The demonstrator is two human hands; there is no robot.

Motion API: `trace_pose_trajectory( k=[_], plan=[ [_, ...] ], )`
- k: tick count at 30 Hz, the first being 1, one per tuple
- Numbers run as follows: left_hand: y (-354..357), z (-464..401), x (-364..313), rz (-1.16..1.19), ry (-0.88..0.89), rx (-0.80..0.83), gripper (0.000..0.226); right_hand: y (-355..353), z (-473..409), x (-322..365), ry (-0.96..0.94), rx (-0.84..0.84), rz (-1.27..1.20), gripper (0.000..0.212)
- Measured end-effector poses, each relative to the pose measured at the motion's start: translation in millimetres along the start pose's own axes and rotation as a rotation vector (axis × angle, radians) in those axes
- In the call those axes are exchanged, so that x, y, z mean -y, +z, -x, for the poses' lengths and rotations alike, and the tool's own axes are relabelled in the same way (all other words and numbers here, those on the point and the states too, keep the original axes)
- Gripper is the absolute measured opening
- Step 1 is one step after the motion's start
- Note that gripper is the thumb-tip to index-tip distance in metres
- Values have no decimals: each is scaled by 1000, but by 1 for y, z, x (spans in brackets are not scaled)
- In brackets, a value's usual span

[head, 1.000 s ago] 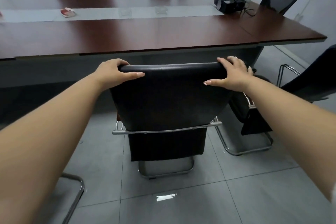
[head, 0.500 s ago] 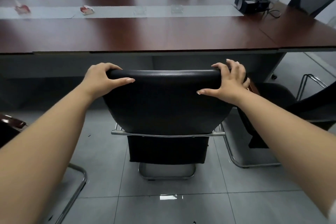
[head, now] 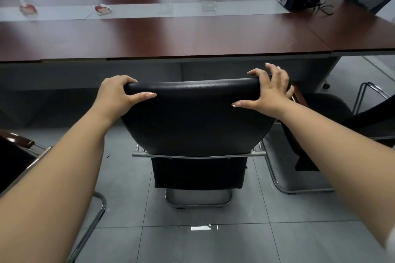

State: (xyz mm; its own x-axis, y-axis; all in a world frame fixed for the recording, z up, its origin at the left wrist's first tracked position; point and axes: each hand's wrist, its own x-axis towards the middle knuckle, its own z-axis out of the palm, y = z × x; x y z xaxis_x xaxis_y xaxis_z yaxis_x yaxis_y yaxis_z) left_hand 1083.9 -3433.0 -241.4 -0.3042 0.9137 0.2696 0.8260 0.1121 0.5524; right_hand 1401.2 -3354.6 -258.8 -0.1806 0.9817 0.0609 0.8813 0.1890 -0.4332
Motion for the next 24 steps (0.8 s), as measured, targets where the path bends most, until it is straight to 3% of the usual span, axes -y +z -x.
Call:
trace_pose_trajectory(
  k=[12,17,24],
  plan=[
    [17,-22,-8,16,43,-1,50,-4,-17,-14,35,-71,2,75],
    [18,-9,-5,-124,116,47,73,1,-10,-16,43,-117,45,75],
    [26,-22,-7,-148,98,-8,57,4,-16,-16,69,-154,37,74]
  ],
)
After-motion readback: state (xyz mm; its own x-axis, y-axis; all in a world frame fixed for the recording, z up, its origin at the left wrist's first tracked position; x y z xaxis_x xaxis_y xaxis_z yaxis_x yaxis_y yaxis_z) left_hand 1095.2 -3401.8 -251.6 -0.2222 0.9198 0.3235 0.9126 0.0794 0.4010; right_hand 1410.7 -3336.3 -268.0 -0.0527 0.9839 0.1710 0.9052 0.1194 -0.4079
